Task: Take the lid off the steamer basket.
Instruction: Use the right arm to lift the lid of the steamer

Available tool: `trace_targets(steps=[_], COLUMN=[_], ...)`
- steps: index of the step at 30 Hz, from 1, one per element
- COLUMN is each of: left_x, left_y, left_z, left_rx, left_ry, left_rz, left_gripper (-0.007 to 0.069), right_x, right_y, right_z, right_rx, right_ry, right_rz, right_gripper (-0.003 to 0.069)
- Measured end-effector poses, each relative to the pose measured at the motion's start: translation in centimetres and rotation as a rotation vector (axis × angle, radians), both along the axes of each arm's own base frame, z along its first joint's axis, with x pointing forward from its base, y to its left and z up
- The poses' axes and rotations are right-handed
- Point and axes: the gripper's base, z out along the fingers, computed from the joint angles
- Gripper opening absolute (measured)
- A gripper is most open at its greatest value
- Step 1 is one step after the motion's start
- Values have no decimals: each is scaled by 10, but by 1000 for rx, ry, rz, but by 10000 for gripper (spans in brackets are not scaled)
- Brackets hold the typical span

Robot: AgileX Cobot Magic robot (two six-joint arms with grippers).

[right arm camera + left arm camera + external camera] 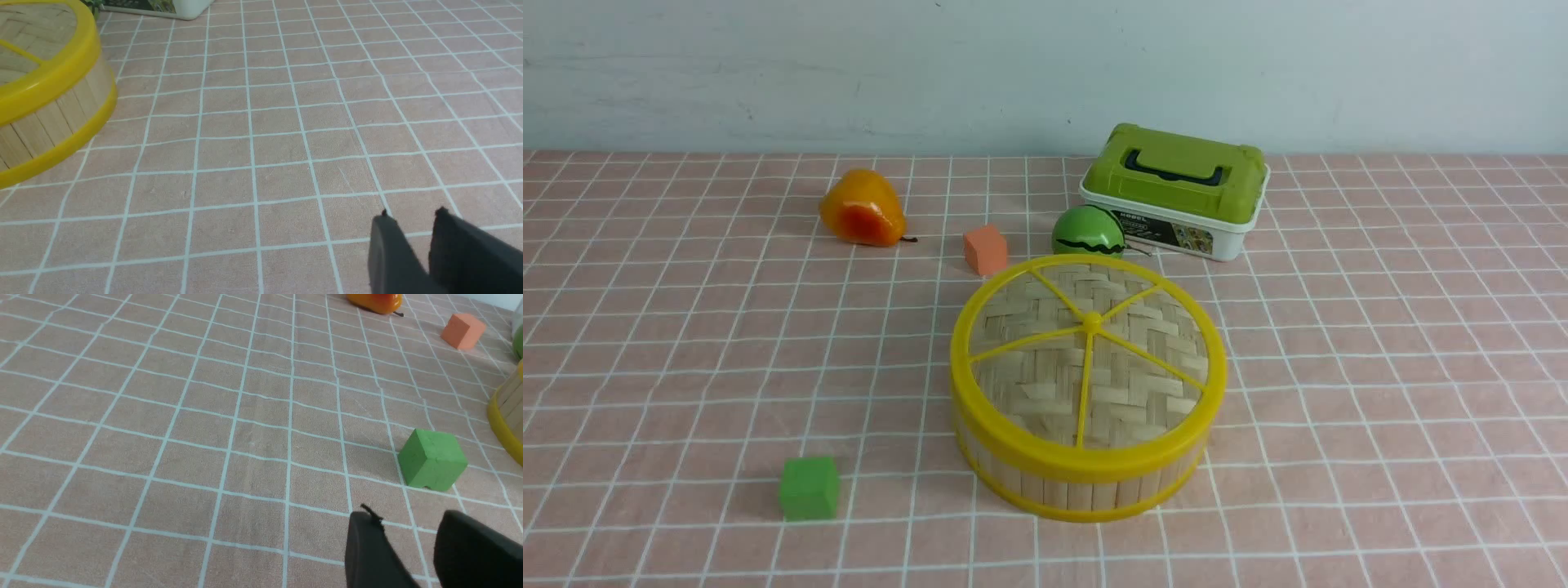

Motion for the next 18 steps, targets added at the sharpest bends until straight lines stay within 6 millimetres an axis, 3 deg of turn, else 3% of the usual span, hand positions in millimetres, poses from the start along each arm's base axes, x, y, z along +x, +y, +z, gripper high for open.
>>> trace_targets(steps=[18], left_x=[0], left_y=[0], left_z=[0], left_rx=[0], left_ry=[0], left_rz=[0], left_gripper=[239], right_x=[0], right_y=[0], right_z=[0], right_rx=[0], right_ry=[0], right_rz=[0], right_gripper=[153])
